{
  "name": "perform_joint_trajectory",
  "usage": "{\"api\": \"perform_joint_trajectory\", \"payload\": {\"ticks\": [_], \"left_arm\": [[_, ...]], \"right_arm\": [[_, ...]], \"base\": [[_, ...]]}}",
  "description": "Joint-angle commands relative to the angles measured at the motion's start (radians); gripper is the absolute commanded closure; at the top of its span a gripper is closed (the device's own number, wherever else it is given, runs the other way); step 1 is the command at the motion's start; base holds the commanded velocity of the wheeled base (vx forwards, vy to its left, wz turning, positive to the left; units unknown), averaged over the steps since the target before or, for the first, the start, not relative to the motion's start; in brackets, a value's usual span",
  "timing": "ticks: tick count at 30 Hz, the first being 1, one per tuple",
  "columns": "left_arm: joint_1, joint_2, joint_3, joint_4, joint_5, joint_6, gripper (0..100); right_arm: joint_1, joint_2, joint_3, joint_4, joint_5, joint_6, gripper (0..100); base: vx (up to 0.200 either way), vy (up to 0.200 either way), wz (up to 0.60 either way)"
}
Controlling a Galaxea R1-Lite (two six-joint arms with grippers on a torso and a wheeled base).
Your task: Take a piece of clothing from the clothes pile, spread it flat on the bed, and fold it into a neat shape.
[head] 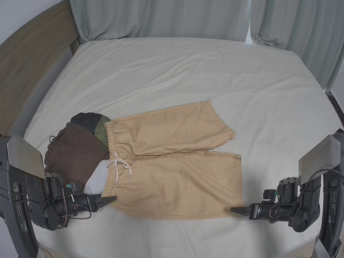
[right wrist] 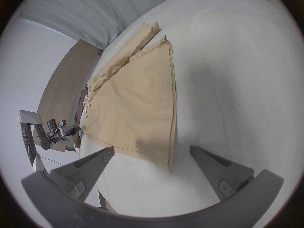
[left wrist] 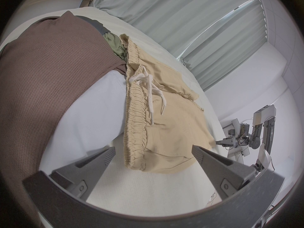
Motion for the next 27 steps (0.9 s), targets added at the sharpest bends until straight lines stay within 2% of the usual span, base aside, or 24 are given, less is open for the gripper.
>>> {"api": "perform_joint_trajectory", "payload": {"ticks": [1,6,7,27], "left_arm": [[-0.001,0.004,0.003,0.000,0.000,-0.001,0],[-0.004,0.021,0.000,0.000,0.000,0.001,0],[-0.005,0.024,-0.002,0.000,0.000,0.001,100],[-0.004,0.038,-0.016,0.000,-0.002,-0.001,100]], "right_arm": [[-0.011,0.000,-0.011,0.000,0.000,0.000,0],[-0.014,-0.001,-0.022,0.000,0.000,0.001,0],[-0.014,-0.001,-0.022,0.000,0.000,0.001,0],[-0.005,-0.001,-0.031,0.000,0.031,0.001,0]], "base": [[0.000,0.000,0.00],[0.000,0.000,0.00],[0.000,0.000,0.00],[0.000,0.000,0.00]]}}
